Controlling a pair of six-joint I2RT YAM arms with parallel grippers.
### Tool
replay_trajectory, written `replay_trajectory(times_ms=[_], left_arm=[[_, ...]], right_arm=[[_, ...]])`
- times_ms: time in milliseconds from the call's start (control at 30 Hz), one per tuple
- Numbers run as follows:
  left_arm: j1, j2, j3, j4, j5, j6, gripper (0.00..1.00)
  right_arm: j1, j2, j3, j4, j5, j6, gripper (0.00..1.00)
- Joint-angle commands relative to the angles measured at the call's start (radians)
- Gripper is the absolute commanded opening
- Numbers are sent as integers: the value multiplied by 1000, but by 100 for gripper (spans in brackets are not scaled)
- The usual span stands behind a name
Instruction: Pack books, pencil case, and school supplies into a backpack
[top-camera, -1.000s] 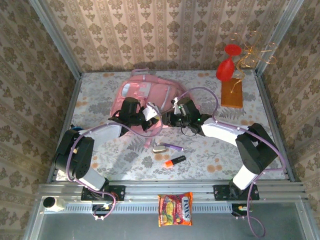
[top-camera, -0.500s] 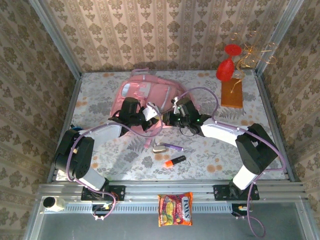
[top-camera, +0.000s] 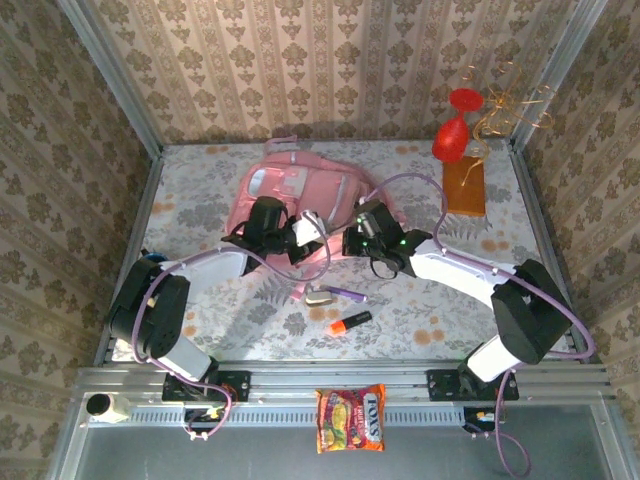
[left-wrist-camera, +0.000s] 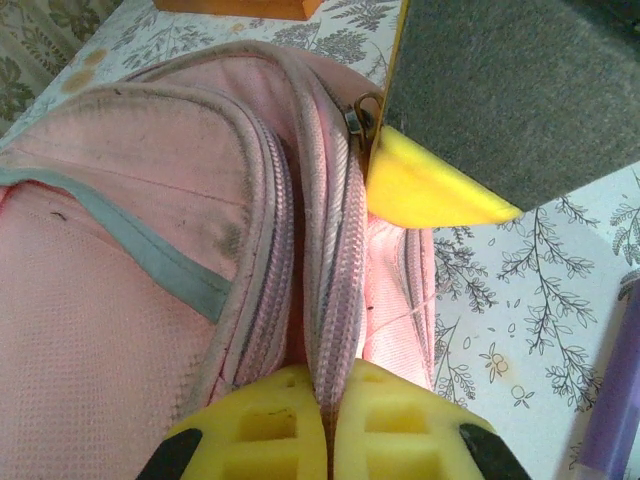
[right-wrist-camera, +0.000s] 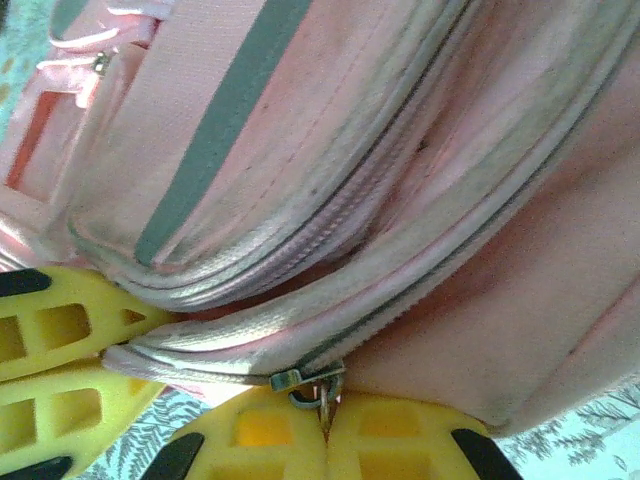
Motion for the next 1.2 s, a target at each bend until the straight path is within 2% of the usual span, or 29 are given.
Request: replay_trajectory(times_ms=[0, 300, 500, 700, 800, 933, 967, 1100, 1167], left_arm=[[31, -59, -1, -34, -33, 47, 0], [37, -56, 3, -51, -59, 61, 0], [47, -61, 4, -75, -71, 82, 0], [81, -74, 6, -95, -38, 76, 0], [107, -81, 2, -97, -25, 62, 0], [153, -85, 0, -81, -41, 38, 0], [157, -89, -3, -74, -48, 32, 1], [160, -122, -21, -42, -34, 1, 35], [147, -153, -43, -14, -26, -7, 46]], right_arm=[[-97, -43, 1, -168, 228, -42, 0], [-184, -78, 14, -237, 190, -116, 0], [-251, -50, 67, -305, 85, -203, 0], [-295, -40, 96, -329, 16, -270, 0], [-305, -39, 109, -323, -67, -314, 0], [-257, -56, 93, -247, -269, -349, 0], [-240, -59, 93, -236, -299, -353, 0], [-162, -72, 84, -166, -374, -349, 0], [-133, -65, 95, -160, -387, -343, 0]])
